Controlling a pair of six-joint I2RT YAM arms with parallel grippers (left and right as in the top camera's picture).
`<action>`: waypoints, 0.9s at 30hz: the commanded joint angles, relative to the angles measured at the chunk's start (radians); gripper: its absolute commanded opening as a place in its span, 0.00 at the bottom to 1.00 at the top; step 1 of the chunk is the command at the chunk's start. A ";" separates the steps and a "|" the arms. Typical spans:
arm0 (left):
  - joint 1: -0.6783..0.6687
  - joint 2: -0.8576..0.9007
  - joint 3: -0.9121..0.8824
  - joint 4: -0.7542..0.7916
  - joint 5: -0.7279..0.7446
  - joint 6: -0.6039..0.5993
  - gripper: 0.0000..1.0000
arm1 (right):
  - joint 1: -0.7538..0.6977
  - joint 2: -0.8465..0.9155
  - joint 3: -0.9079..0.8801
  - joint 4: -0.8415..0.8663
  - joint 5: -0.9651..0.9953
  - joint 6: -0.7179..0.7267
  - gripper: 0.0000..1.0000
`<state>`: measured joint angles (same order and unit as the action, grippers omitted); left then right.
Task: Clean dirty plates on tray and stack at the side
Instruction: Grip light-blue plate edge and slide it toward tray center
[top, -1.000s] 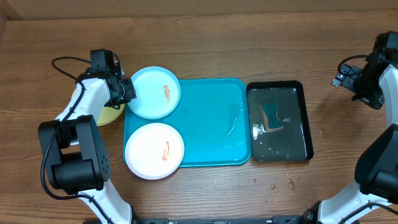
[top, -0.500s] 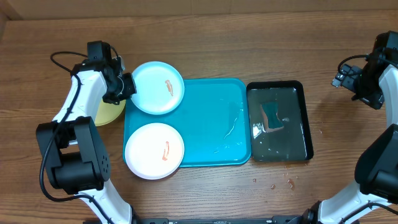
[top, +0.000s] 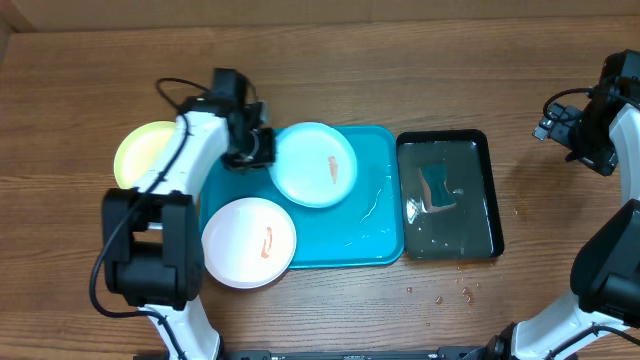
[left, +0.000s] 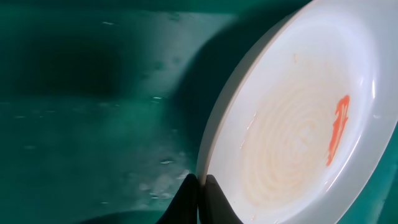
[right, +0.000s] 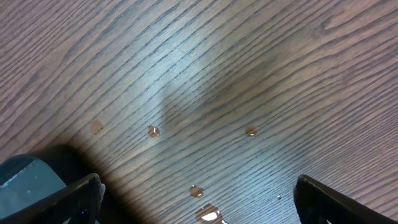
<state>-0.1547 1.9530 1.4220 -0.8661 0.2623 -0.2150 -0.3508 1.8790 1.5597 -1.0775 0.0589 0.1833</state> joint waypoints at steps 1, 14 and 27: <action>-0.055 -0.004 -0.001 0.000 0.012 -0.066 0.04 | 0.002 -0.005 0.021 0.002 0.002 0.000 1.00; -0.168 -0.001 -0.031 0.008 -0.153 -0.209 0.04 | 0.002 -0.005 0.021 0.002 0.002 0.000 1.00; -0.171 0.000 -0.142 0.126 -0.192 -0.227 0.04 | 0.002 -0.005 0.021 0.002 0.002 0.000 1.00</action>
<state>-0.3214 1.9530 1.2964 -0.7502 0.0998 -0.4210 -0.3508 1.8790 1.5597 -1.0779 0.0593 0.1829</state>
